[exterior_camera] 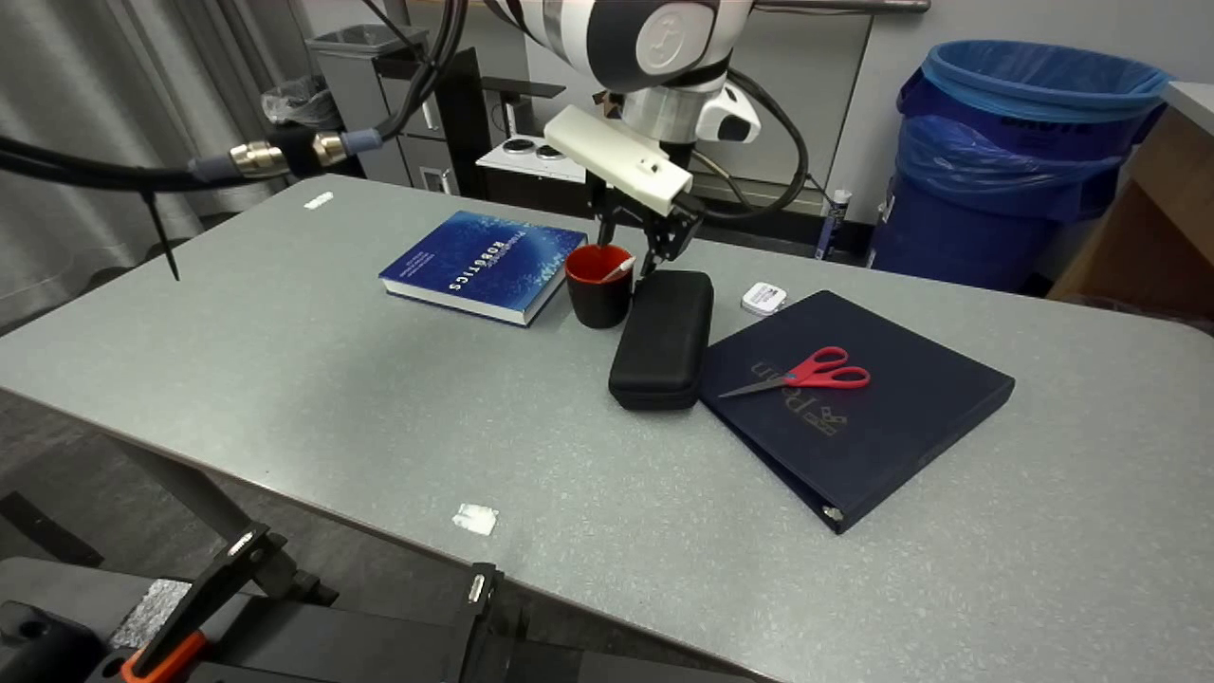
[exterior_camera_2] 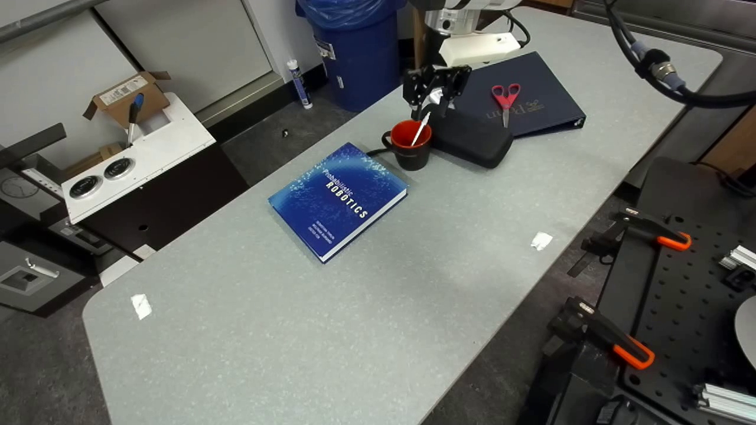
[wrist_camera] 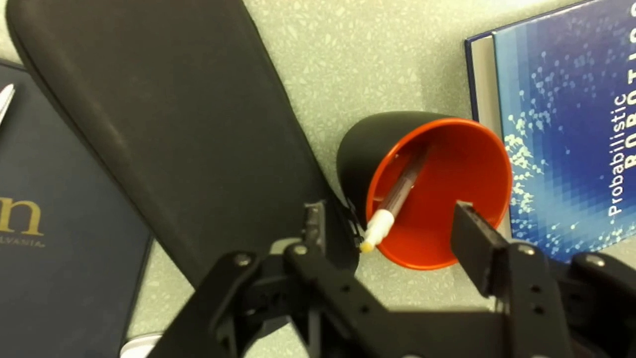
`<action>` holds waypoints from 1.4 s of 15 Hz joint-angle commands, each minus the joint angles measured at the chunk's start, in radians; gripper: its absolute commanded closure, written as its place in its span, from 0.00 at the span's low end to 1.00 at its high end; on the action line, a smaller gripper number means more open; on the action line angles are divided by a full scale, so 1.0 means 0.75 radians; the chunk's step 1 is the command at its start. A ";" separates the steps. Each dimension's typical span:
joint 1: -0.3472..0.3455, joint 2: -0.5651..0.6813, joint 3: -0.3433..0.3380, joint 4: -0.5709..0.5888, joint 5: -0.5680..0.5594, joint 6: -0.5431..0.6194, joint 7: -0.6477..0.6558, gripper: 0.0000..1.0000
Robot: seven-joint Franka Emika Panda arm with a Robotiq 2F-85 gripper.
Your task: Take the pen out of the mug and put it on the table
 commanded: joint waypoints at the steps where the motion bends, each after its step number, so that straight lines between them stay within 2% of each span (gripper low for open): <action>1: -0.030 0.048 0.024 0.067 0.031 -0.008 0.017 0.61; 6: -0.029 0.088 0.016 0.111 0.016 -0.011 0.042 0.99; 10: -0.028 0.022 0.013 0.082 0.007 -0.016 0.047 0.98; 14: -0.063 -0.247 0.049 -0.144 0.043 0.026 -0.110 0.98; 16: -0.078 -0.389 0.056 -0.250 0.044 -0.009 -0.238 0.98; 17: -0.082 -0.461 0.054 -0.303 0.043 -0.034 -0.314 0.98; 19: -0.072 -0.609 0.020 -0.403 0.020 -0.192 -0.439 0.98; 21: -0.017 -0.648 -0.039 -0.443 -0.054 -0.346 -0.452 0.98</action>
